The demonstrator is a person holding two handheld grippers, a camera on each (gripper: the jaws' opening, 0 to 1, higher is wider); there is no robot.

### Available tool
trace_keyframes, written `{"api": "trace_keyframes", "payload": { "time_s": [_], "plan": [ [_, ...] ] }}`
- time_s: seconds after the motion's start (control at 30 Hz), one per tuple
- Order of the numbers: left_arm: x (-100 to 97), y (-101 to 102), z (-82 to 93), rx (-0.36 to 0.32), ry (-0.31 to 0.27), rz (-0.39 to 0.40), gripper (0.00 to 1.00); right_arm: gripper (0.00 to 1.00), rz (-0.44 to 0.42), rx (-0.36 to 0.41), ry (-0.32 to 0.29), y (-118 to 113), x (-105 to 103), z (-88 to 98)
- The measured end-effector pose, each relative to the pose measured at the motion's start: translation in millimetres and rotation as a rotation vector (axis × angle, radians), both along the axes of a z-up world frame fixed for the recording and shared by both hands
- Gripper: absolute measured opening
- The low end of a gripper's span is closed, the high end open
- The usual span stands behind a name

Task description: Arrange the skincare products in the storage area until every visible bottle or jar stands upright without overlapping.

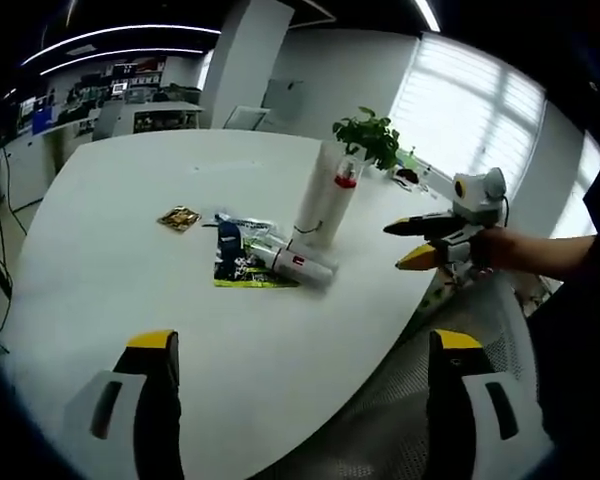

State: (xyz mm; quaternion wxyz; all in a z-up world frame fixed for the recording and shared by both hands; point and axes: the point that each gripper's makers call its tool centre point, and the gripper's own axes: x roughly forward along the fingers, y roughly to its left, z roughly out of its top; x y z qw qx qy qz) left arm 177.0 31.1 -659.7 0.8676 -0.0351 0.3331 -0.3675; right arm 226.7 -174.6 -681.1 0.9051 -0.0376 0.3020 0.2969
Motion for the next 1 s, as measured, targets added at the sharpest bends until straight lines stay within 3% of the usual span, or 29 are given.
{"api": "trace_keyframes", "payload": {
  "time_s": [0.1, 0.43, 1.0],
  "plan": [
    [-0.3, -2, 1.2, -0.015, 0.009, 0.005, 0.96, 0.63, -0.011, -0.014, 0.015, -4, 13, -16.9],
    [3.0, -8, -6.2, -0.015, 0.029, -0.002, 0.95, 0.53, -0.002, -0.055, 0.033, 3, 36, -32.6],
    [9.9, -5, -20.3, -0.024, 0.073, 0.009, 0.94, 0.39, 0.045, -0.089, 0.075, 34, 67, -57.6]
  ]
}}
